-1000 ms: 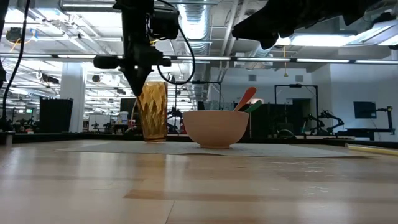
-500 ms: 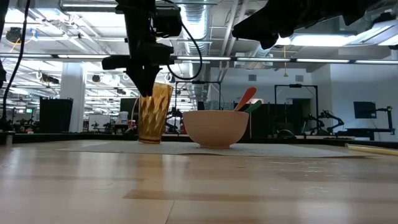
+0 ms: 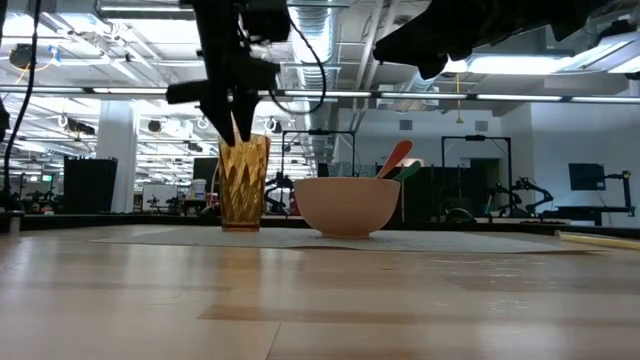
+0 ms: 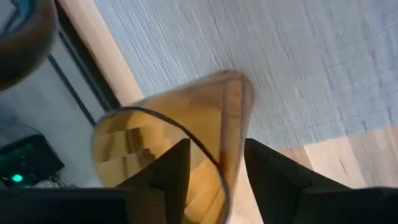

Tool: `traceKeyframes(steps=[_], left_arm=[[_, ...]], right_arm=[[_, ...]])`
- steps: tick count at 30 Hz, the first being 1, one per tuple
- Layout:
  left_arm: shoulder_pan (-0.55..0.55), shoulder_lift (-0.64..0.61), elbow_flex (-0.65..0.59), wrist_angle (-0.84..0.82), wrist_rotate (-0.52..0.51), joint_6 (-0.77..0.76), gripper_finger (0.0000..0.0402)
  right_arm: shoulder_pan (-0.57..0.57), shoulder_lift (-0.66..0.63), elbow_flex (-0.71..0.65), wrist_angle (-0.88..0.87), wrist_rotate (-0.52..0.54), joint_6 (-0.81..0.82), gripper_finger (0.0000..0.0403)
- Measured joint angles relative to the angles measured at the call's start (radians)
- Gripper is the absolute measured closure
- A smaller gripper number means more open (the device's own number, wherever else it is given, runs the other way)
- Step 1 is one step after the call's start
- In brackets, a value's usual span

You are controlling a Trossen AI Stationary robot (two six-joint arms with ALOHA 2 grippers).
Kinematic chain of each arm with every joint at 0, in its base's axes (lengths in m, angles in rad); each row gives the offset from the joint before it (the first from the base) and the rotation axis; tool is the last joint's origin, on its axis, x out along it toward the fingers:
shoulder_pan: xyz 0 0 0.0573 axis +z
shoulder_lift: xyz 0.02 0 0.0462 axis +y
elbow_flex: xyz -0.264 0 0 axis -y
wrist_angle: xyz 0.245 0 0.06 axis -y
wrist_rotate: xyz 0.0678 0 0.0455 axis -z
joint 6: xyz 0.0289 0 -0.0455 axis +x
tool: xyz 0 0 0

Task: Pick & Place Utensil
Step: Put the brown cup on the gray mat to the top left of the orange bowl, then put the yellow straw into the orange cup on the gray mat

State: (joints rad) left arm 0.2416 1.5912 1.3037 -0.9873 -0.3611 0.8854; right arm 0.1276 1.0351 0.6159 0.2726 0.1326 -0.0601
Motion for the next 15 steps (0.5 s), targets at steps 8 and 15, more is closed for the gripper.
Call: traceKeyframes(steps=[8,15], left_arm=[[-0.088,-0.187,0.000,0.006,-0.049,-0.053,0.0217],[-0.190,-0.380,0.000,0.074,0.000,-0.506,0.0217]], right_arm=[[-0.027,0.000,0.000,-0.002,0.007,0.037,0.0323],[-0.045,0.000,0.000,-0.070,0.016,0.141,0.0307]])
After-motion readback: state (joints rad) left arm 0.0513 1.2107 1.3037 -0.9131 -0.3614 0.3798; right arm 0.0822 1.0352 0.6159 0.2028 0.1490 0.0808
